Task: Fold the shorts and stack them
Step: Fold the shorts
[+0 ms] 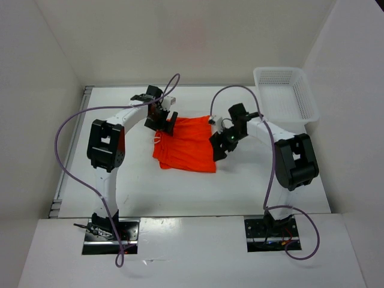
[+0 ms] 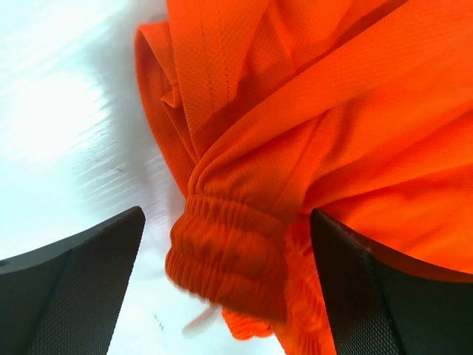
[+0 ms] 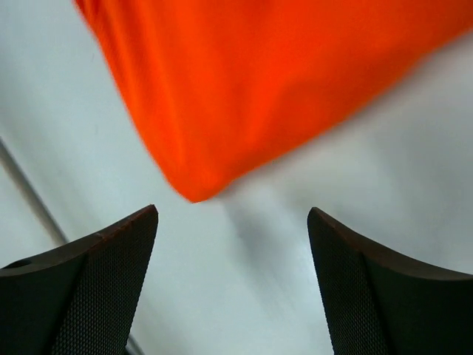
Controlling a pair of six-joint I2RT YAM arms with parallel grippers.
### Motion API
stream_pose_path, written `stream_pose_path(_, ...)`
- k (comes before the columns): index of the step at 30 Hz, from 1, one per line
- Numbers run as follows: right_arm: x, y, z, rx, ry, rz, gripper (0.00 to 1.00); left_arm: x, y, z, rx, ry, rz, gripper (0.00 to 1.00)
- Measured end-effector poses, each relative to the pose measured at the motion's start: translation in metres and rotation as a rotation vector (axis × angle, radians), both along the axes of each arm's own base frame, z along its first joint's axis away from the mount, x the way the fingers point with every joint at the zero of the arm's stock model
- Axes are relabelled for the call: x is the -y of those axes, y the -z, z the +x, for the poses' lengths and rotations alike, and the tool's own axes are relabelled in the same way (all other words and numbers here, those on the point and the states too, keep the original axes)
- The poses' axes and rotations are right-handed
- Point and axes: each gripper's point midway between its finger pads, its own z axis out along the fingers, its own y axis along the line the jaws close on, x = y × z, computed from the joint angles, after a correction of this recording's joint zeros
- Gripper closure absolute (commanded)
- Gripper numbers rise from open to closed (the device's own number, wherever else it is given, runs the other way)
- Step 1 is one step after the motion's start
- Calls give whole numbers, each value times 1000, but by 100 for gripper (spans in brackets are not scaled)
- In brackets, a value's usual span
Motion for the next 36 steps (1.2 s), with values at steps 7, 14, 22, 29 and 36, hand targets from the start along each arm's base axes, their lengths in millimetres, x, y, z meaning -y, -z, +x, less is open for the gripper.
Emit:
stream_pose_path(7, 43, -104, 111, 327, 199, 45, 12, -19, -98, 18, 223, -54, -16, 1)
stream_pose_path(14, 123, -187, 160, 632, 528, -53, 12, -148, -226, 46, 567, -374, 93, 1)
stream_pose_path(22, 199, -146, 110, 592, 744, -202, 7, -312, -161, -48, 393, -761, 296, 1)
stream_pose_path(29, 199, -128, 77, 549, 780, -209, 2, -287, -90, -88, 188, -704, 262, 1)
stream_pose_path(36, 203, -137, 57, 549, 896, -189, 0, -283, -104, -91, 239, -701, 221, 1)
